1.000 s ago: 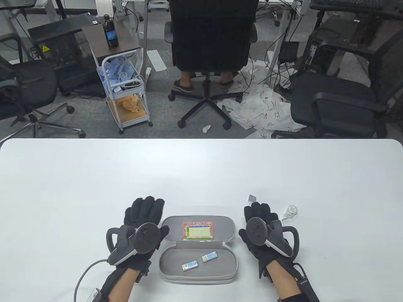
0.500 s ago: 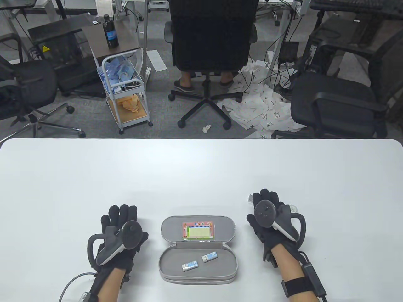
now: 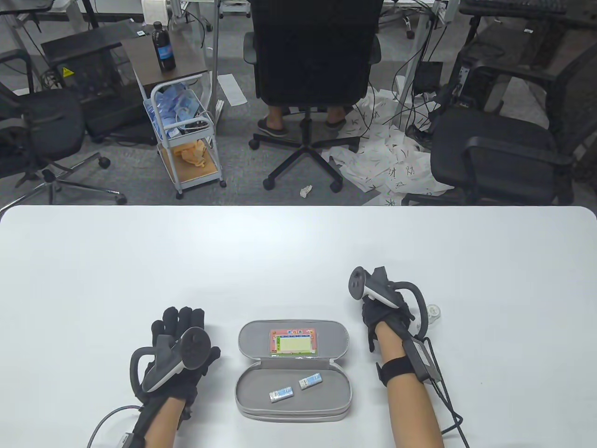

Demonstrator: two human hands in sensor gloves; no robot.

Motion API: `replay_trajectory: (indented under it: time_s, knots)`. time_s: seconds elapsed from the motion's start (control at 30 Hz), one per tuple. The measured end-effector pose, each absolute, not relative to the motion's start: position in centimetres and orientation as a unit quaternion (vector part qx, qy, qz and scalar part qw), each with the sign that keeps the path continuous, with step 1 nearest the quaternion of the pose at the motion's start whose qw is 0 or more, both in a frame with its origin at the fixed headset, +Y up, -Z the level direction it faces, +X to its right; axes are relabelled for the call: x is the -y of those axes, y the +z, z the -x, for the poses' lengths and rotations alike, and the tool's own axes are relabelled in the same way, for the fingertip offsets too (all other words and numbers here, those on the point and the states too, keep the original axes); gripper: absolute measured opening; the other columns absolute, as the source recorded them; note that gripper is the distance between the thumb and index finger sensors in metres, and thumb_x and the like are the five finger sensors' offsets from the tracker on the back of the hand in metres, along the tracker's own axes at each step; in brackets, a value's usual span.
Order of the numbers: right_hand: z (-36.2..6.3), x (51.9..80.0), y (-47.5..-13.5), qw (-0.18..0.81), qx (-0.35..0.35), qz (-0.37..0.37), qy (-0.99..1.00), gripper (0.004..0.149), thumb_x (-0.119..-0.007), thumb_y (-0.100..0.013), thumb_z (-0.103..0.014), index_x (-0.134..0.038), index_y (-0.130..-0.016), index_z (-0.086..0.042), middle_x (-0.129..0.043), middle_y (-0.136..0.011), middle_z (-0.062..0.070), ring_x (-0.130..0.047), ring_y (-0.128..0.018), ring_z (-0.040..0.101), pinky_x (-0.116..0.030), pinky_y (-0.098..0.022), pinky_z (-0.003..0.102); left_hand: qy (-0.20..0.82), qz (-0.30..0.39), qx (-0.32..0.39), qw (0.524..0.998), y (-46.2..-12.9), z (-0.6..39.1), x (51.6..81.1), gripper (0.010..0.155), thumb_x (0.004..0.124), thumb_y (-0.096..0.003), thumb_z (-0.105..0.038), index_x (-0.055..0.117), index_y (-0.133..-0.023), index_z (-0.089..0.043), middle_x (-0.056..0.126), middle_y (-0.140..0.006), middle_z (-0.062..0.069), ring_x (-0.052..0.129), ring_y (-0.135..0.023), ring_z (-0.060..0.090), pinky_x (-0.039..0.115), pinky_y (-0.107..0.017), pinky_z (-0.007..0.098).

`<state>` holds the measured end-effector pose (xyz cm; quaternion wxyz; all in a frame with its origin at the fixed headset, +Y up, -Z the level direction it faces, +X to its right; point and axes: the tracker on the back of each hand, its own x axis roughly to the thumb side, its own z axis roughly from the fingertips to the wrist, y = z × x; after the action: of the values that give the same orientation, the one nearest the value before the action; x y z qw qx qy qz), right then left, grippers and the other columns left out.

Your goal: Pack double-layer zippered pencil case

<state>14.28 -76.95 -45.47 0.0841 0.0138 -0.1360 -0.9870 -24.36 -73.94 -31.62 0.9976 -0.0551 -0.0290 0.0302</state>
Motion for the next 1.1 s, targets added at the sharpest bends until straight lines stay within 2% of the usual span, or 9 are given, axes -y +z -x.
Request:
replay_trajectory:
  time_s: [0.1,0.2,0.37,0.53,0.63,0.73,0.8,0.9,1.1]
  knots:
    - [-13.6,76.7,-45.5,0.144,0.094,0.016,-0.985,0.050,-0.074,-0.048,-0.030,-0.063,-0.097,-0.029,-0.066,-0.107,0.007,-0.078,-0.091,0.027,-0.071,-0.067,0.042,0.028,0.057,0.035,0.997,-31.6,24.2,73.9,0.089,0.085,-0.0518,-0.052,0.042,-0.118,-0.010,0.041,-0.121,0.022,0.026,-0.105,0.052,0.026,-0.072,0.064]
    - [-12.8,76.6,-45.5,0.181,0.040,0.036,-0.982,0.045,-0.080,-0.044,-0.029,-0.076,-0.089,-0.026,-0.084,-0.094,0.007,-0.093,-0.077,0.024,-0.083,-0.061,0.040,0.034,0.053,0.041,0.997,-31.6,24.1,73.8,0.089,0.085,-0.0516,-0.052,0.043,-0.118,-0.011,0.043,-0.121,0.021,0.027,-0.105,0.052,0.026,-0.072,0.064]
    - [-12.2,76.2,-44.9,0.229,0.017,0.067,-0.971,0.042,-0.082,-0.043,-0.036,-0.082,-0.084,-0.027,-0.095,-0.083,0.003,-0.100,-0.065,0.016,-0.089,-0.054,0.036,0.032,0.039,0.047,0.998,-31.5,23.8,73.7,0.087,0.085,-0.0511,-0.053,0.046,-0.117,-0.012,0.048,-0.120,0.020,0.031,-0.106,0.051,0.029,-0.073,0.063]
    - [-11.3,72.5,-42.2,0.126,-0.046,0.132,-0.982,0.043,-0.079,-0.046,-0.038,-0.080,-0.087,-0.025,-0.092,-0.086,0.004,-0.097,-0.068,0.019,-0.086,-0.055,0.038,0.030,0.037,0.051,0.998,-31.4,23.7,73.7,0.086,0.085,-0.0511,-0.053,0.048,-0.117,-0.012,0.049,-0.120,0.020,0.032,-0.106,0.051,0.029,-0.073,0.063]
    - [-8.0,69.3,-38.8,0.018,-0.066,0.239,-0.969,0.043,-0.080,-0.046,-0.037,-0.079,-0.088,-0.024,-0.091,-0.087,0.006,-0.095,-0.069,0.021,-0.084,-0.057,0.041,0.029,0.020,0.051,0.998,-31.4,23.7,73.6,0.083,0.083,-0.0514,-0.054,0.052,-0.116,-0.012,0.054,-0.119,0.019,0.036,-0.106,0.050,0.031,-0.073,0.063]
    - [-3.5,67.5,-34.6,0.014,-0.083,0.349,-0.933,0.043,-0.081,-0.046,-0.039,-0.080,-0.087,-0.028,-0.091,-0.087,0.002,-0.095,-0.070,0.019,-0.082,-0.059,0.040,0.033,0.007,0.050,0.998,-31.3,23.7,73.4,0.081,0.083,-0.0514,-0.055,0.056,-0.115,-0.012,0.058,-0.117,0.019,0.039,-0.106,0.049,0.033,-0.073,0.062]
    - [-0.4,67.8,-31.8,0.019,-0.076,0.432,-0.899,0.041,-0.082,-0.044,-0.041,-0.082,-0.084,-0.031,-0.093,-0.087,-0.001,-0.096,-0.069,0.017,-0.084,-0.058,0.038,0.030,0.009,0.049,0.998,-31.2,23.8,73.2,0.081,0.083,-0.0515,-0.055,0.055,-0.115,-0.012,0.058,-0.118,0.018,0.039,-0.106,0.049,0.033,-0.073,0.062]
    - [2.7,69.5,-29.3,0.031,0.000,0.491,-0.871,0.040,-0.081,-0.045,-0.039,-0.083,-0.084,-0.031,-0.092,-0.088,-0.001,-0.092,-0.072,0.020,-0.081,-0.059,0.038,0.032,0.008,0.043,0.999,-30.9,24.1,73.0,0.081,0.083,-0.0516,-0.055,0.055,-0.115,-0.012,0.057,-0.118,0.019,0.038,-0.106,0.049,0.033,-0.073,0.063]
    - [5.4,71.5,-26.8,0.141,-0.014,0.507,-0.850,0.040,-0.080,-0.045,-0.041,-0.081,-0.085,-0.034,-0.090,-0.090,-0.004,-0.090,-0.075,0.018,-0.081,-0.057,0.035,0.033,0.013,0.039,0.999,-30.8,24.3,72.9,0.082,0.082,-0.0518,-0.055,0.055,-0.115,-0.012,0.057,-0.118,0.019,0.037,-0.106,0.050,0.032,-0.073,0.063]
